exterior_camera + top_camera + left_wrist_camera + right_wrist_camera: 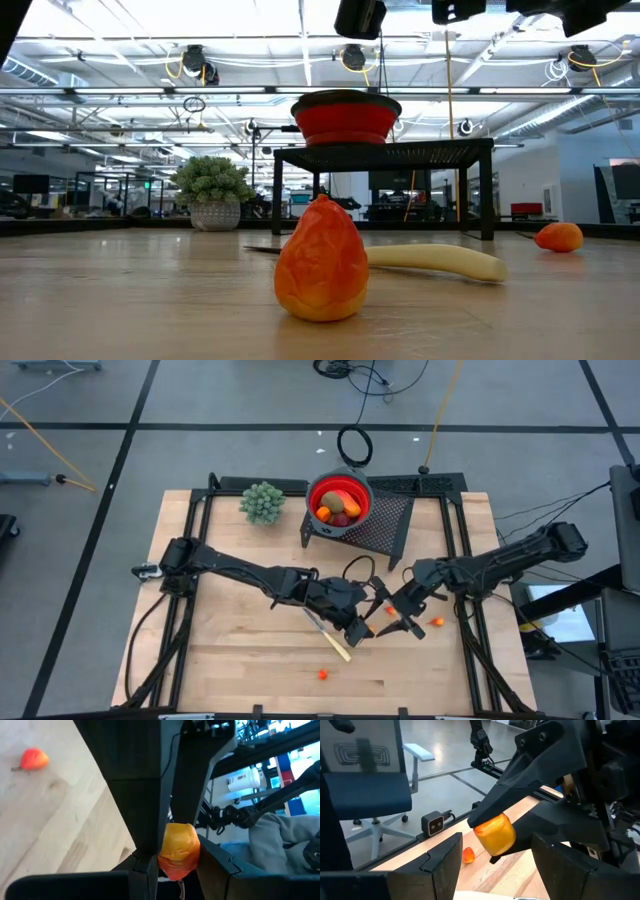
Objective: Pick & Place Fruit
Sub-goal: Put the yellow pear into the red strainer bowl on the shelf
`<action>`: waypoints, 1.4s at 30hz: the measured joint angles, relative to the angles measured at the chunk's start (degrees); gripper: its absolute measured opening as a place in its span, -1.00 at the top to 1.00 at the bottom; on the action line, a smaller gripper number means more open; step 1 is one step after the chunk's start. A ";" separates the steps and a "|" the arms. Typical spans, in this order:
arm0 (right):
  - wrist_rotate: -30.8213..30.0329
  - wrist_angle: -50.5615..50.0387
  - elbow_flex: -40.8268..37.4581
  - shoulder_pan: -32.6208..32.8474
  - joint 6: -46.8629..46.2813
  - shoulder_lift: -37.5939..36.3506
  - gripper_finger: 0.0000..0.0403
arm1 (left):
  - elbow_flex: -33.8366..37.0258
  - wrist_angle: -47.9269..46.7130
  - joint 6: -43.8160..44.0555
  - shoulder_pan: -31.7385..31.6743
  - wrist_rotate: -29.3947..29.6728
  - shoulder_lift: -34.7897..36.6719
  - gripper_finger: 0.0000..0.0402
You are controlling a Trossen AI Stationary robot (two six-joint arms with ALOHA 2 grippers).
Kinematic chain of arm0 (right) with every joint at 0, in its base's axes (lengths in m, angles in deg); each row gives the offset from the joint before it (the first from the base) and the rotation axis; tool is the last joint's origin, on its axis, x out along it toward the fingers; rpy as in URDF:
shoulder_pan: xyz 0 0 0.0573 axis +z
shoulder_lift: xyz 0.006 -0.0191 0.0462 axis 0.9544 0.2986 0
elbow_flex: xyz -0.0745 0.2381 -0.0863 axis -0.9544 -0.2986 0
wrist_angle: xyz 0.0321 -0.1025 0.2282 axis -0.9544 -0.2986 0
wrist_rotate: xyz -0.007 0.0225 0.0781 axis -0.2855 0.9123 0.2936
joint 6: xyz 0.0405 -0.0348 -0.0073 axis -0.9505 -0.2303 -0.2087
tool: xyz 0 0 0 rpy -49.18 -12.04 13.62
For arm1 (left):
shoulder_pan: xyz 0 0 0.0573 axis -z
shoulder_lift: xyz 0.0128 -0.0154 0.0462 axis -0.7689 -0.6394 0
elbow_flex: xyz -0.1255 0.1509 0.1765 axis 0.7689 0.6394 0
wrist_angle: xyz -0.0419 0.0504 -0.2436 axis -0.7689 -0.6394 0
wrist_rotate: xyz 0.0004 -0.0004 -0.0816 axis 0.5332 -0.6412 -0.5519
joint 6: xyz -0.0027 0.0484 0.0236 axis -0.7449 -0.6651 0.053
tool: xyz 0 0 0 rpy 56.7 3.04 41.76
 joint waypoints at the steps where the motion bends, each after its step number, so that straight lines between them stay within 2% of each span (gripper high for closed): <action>1: -0.03 -0.11 0.38 0.29 0.15 0.57 -0.13 | 0.00 -0.46 0.00 0.16 -0.04 0.00 0.48; 9: -2.79 0.38 2.00 2.99 3.49 3.17 -0.12 | 0.02 -2.84 -0.05 0.05 0.45 0.00 0.48; 16: -4.17 0.78 2.00 3.60 5.56 3.28 -0.01 | 0.02 -2.69 -0.44 0.12 0.74 0.00 0.48; 31: -4.23 2.02 2.00 3.55 7.38 3.25 0.38 | 0.02 -1.26 -0.46 0.09 1.62 0.00 0.48; 42: -4.31 1.62 2.00 3.55 8.49 3.25 0.38 | 0.02 -0.98 -0.28 0.03 -0.87 -0.02 0.48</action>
